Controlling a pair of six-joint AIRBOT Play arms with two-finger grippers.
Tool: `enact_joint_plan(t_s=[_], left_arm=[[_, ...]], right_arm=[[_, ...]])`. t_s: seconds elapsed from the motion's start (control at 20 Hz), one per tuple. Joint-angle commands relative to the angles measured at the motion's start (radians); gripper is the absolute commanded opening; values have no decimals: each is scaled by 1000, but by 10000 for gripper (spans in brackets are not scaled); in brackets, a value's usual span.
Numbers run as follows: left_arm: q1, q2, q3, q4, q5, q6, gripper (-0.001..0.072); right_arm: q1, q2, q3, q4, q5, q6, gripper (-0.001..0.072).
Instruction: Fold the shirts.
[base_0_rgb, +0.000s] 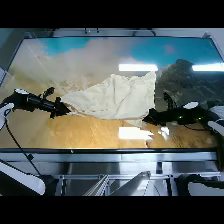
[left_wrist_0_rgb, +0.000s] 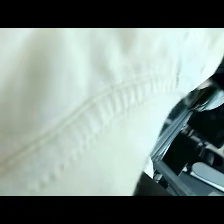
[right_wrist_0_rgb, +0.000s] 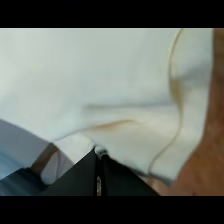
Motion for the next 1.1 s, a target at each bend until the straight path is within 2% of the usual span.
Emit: enact_joint_plan(t_s=[0.0, 0.1, 0.2, 0.3, 0.35, 0.45, 0.55, 0.75, 0.85, 0.95, 1.05], left_arm=[[-15, 95, 1, -56, -103, 37, 7], [21, 229, 1, -212, -196, 70, 7], [68, 386, 2, -480, -337, 88, 8], [128, 566, 4, -794, -353, 103, 17], [162, 659, 23, -954, -353, 144, 17], [241, 797, 119, -1213, -351, 154, 19], [358, 883, 251, -1357, -331, 137, 19], [616, 966, 422, -1292, -209, 119, 24], [666, 940, 491, -1204, -189, 109, 25], [607, 893, 535, -1038, -169, 76, 25], [430, 825, 541, -847, -150, 76, 25]], right_arm=[[-87, 130, 60, 29, 263, -13, 12], [-193, 288, 144, 38, 378, -11, 13], [-332, 457, 256, 132, 422, -12, 12], [-486, 585, 388, 272, 421, -14, 12], [-563, 632, 462, 335, 413, -28, 12], [-699, 706, 589, 441, 361, -31, 12], [-805, 758, 700, 527, 297, -32, 12], [-832, 768, 911, 561, 202, -55, 12], [-832, 742, 969, 560, 192, -61, 12], [-813, 705, 966, 532, 232, -54, 12], [-719, 639, 931, 454, 275, -45, 12]])
